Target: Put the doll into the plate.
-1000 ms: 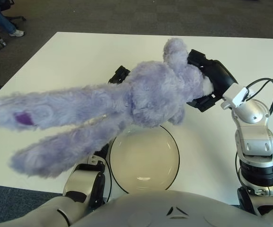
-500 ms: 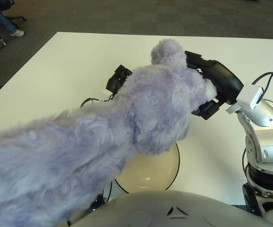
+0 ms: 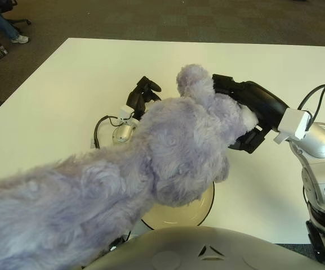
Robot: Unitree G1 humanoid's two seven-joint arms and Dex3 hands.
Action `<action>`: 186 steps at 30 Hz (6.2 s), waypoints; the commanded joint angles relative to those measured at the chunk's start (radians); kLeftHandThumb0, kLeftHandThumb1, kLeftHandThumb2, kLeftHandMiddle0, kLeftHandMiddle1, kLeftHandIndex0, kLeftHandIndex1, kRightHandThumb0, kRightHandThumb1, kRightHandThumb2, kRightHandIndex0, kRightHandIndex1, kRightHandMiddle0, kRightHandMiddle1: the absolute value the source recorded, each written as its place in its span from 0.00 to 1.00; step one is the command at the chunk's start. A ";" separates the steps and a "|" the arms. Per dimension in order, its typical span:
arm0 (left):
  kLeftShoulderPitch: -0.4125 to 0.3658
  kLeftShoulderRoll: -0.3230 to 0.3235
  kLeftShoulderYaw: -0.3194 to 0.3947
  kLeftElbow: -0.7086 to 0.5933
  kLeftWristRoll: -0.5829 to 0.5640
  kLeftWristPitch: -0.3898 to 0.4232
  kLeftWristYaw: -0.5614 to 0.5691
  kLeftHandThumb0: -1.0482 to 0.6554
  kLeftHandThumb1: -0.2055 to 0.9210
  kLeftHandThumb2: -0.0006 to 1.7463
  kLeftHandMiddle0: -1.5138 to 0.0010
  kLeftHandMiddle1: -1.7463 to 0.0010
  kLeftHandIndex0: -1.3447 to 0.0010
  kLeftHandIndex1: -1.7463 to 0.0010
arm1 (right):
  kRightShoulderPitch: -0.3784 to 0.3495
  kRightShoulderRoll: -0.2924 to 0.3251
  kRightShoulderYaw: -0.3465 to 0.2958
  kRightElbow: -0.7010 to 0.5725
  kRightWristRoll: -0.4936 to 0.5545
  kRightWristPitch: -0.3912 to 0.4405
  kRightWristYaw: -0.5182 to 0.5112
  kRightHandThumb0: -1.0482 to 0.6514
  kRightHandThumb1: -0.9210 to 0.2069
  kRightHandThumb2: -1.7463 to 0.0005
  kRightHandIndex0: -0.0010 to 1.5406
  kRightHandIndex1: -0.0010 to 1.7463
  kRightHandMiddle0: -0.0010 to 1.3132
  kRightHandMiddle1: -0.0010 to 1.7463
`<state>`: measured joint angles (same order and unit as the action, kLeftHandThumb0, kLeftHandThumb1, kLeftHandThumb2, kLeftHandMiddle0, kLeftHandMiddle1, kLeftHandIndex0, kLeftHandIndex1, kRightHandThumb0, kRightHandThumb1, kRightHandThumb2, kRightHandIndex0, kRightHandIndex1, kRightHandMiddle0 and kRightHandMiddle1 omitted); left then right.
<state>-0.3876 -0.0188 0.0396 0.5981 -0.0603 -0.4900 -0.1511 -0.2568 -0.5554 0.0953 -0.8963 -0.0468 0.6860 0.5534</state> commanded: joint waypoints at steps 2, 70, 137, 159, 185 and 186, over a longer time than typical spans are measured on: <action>0.060 -0.003 0.000 0.053 0.021 0.005 0.031 0.61 0.45 0.77 0.66 0.00 0.63 0.00 | -0.029 -0.022 0.021 -0.009 0.001 -0.034 0.008 0.61 0.71 0.17 0.46 0.93 0.54 0.92; 0.022 -0.031 0.031 0.117 -0.050 -0.041 -0.102 0.61 0.45 0.77 0.66 0.00 0.63 0.00 | -0.164 -0.091 0.018 0.153 0.142 -0.332 0.166 0.38 0.25 0.49 0.06 0.04 0.00 0.08; 0.064 -0.007 0.006 0.028 0.037 0.027 0.010 0.61 0.46 0.77 0.66 0.00 0.63 0.00 | -0.197 -0.081 0.053 0.134 0.131 -0.286 0.148 0.38 0.25 0.49 0.07 0.02 0.00 0.08; 0.082 0.003 0.001 -0.010 0.029 0.062 0.005 0.61 0.45 0.77 0.66 0.00 0.63 0.00 | -0.204 -0.075 0.067 0.119 0.124 -0.263 0.141 0.38 0.25 0.49 0.08 0.02 0.00 0.08; 0.081 0.008 0.010 0.023 0.016 -0.014 -0.005 0.61 0.45 0.77 0.66 0.00 0.63 0.00 | -0.207 -0.071 0.092 0.116 0.113 -0.260 0.125 0.38 0.25 0.49 0.08 0.01 0.00 0.08; 0.081 0.009 0.011 0.024 0.014 -0.017 -0.007 0.61 0.45 0.77 0.66 0.00 0.63 0.00 | -0.209 -0.070 0.094 0.116 0.112 -0.258 0.124 0.38 0.25 0.49 0.08 0.01 0.00 0.08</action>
<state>-0.3711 -0.0193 0.0422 0.5728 -0.0379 -0.4836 -0.1505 -0.4496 -0.6290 0.1852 -0.7667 0.0764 0.4191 0.6881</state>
